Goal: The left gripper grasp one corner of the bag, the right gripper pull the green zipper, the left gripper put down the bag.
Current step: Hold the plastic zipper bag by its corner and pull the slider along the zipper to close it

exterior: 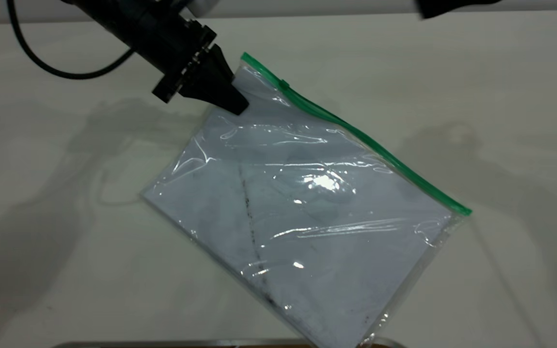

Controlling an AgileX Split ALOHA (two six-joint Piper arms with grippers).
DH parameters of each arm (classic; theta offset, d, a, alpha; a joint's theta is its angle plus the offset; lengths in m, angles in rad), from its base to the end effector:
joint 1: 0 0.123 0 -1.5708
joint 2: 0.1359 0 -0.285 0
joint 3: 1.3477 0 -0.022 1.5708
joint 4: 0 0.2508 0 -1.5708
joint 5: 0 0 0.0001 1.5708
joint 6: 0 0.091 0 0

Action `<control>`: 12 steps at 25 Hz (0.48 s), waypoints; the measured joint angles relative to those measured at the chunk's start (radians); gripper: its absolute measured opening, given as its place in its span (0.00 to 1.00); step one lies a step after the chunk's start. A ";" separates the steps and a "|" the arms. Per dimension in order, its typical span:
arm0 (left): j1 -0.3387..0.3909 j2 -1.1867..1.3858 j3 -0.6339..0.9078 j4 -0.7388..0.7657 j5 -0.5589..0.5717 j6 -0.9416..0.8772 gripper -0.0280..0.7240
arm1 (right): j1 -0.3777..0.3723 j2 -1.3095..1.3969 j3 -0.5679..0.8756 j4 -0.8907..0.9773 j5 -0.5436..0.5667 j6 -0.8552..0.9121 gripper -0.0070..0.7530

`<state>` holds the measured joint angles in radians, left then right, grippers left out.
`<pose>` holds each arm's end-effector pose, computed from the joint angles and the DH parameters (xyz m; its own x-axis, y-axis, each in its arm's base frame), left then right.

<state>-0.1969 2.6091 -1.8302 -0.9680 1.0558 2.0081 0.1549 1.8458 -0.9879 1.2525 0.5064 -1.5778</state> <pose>0.4539 -0.1571 0.0269 0.0196 0.6950 -0.7187 0.9968 -0.0689 -0.0394 0.3458 0.0965 0.1600 -0.6008 -0.4164 -0.6824 -0.6645 0.7346 0.1368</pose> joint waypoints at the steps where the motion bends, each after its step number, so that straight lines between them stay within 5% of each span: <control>1: -0.005 0.000 0.000 0.000 -0.012 0.002 0.11 | 0.010 0.035 -0.024 0.002 0.022 -0.015 0.68; 12: -0.073 0.001 0.000 -0.002 -0.110 0.034 0.11 | 0.045 0.322 -0.229 0.003 0.218 -0.064 0.68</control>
<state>-0.2699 2.6102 -1.8302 -0.9699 0.9456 2.0421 0.2001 2.1680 -1.2167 1.2550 0.7243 -1.6414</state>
